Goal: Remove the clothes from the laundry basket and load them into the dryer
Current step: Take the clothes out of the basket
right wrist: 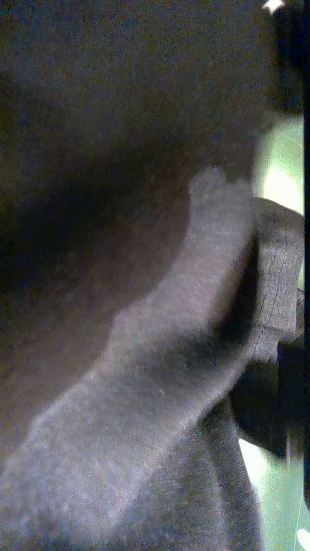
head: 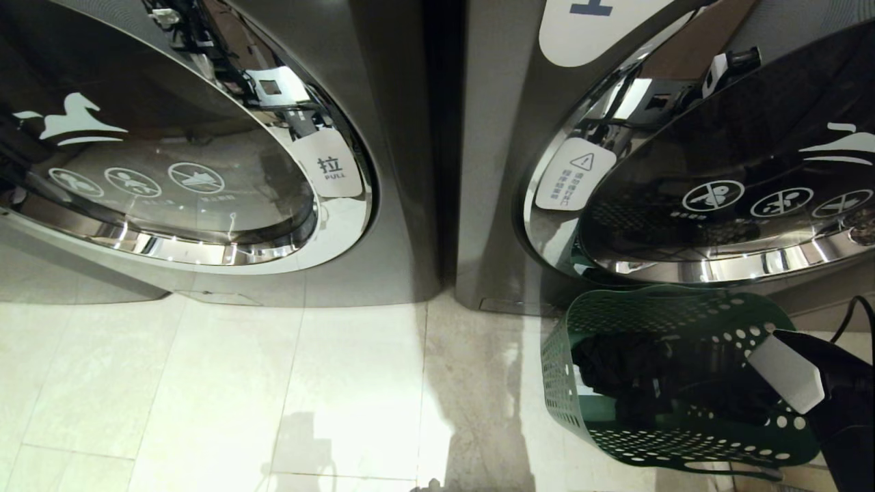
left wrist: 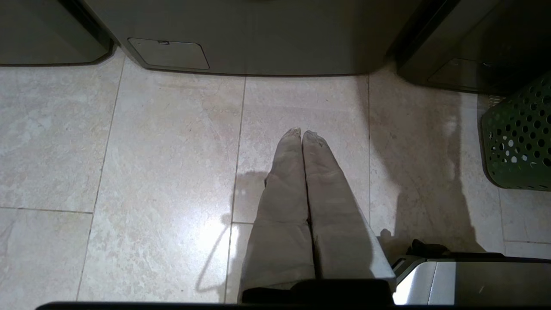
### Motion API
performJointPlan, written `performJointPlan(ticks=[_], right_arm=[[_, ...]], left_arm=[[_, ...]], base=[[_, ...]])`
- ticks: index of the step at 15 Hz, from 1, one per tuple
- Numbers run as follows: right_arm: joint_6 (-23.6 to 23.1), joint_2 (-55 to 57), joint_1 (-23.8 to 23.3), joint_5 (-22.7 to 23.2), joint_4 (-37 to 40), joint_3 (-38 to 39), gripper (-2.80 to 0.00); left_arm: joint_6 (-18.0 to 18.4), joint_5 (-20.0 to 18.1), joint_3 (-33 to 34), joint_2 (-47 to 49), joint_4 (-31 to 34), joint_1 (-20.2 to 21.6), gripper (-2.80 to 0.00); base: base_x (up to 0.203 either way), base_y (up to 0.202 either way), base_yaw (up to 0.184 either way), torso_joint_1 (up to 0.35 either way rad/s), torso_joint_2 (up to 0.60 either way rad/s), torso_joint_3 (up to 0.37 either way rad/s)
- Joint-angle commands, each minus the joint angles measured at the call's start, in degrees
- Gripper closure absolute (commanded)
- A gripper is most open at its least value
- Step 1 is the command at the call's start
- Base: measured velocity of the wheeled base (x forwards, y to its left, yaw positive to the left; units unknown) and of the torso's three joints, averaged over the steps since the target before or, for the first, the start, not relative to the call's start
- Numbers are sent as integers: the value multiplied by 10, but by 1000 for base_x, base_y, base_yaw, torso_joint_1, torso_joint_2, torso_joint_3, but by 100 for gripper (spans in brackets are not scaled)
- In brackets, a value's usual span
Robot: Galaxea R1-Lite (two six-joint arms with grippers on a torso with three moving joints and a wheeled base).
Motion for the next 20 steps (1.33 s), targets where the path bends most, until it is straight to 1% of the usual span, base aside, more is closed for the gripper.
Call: performJointPlan(ticks=[1,7,12,14,20], right_arm=[[0,3,0,1,-1,-2,0],[1,-1,-1,2,-3,-13,0],[0,-53,-1,1,-2,-1,0],[0,-76,-1,1,-3,46,0],[0,-170,-7,0,-26,232,0]], left_arm=[[0,0,1,0,0,0,0],[0,0,1,0,0,0,0],[0,0,1,0,0,0,0],[0,0,1,0,0,0,0],[0,0,1,0,0,0,0]], base=[[0,0,0,0,0,0],[0,0,0,0,0,0],[0,0,0,0,0,0],[0,0,0,0,0,0],[0,0,0,0,0,0]])
